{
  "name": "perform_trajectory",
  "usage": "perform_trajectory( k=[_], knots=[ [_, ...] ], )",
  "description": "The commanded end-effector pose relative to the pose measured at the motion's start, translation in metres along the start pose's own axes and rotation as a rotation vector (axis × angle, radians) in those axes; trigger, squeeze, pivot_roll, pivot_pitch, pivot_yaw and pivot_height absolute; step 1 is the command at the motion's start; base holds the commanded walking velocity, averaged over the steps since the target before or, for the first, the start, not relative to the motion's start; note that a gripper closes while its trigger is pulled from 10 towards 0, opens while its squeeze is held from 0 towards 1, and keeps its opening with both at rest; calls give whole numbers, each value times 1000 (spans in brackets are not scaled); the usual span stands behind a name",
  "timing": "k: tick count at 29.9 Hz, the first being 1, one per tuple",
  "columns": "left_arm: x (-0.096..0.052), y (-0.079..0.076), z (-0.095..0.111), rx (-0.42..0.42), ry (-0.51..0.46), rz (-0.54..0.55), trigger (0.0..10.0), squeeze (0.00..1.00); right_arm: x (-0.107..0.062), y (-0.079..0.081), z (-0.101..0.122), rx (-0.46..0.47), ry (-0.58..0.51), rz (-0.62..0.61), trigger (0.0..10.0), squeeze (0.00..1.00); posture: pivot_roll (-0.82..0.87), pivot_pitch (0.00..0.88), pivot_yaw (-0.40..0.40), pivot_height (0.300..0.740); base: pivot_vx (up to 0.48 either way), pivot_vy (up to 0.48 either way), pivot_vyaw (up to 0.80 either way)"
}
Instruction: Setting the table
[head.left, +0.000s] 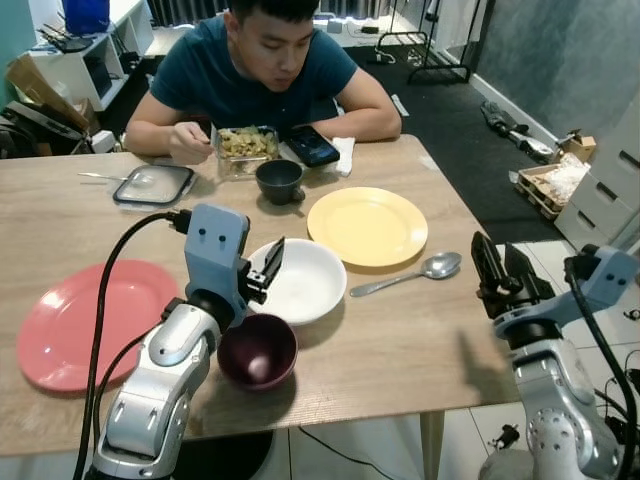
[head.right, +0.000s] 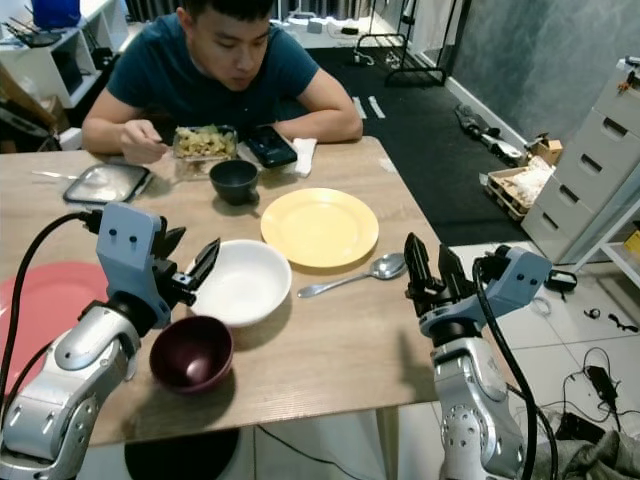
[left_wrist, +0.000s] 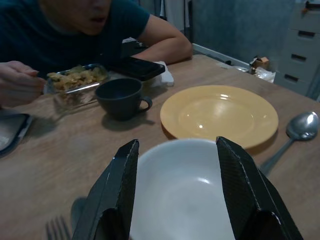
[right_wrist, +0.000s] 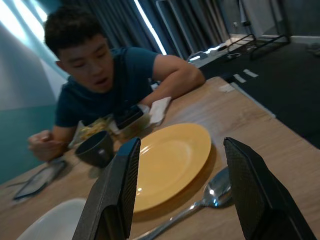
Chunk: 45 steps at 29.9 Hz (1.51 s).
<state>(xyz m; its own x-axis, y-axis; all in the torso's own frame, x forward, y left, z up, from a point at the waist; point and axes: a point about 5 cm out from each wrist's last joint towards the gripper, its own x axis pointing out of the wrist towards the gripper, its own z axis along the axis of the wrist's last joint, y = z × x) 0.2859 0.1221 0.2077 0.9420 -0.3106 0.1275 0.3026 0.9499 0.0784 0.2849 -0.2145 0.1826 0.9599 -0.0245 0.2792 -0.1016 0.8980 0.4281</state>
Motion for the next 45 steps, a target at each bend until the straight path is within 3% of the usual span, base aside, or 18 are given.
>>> perform_trajectory(
  k=[1,31,45],
  knots=[
    [-1,2,-5,-7,19,13,10000,0,-1,0,2,-8,5,-1,10000,0,-35,0,92,740,-416,0,0],
    [1,1,-5,-11,18,13,10000,0,1,-2,1,-18,20,3,10000,0,-39,0,88,740,-397,0,0],
    [1,1,-6,-18,20,15,10000,0,0,-1,0,-18,23,12,10000,0,-39,0,88,740,0,0,0]
  ],
)
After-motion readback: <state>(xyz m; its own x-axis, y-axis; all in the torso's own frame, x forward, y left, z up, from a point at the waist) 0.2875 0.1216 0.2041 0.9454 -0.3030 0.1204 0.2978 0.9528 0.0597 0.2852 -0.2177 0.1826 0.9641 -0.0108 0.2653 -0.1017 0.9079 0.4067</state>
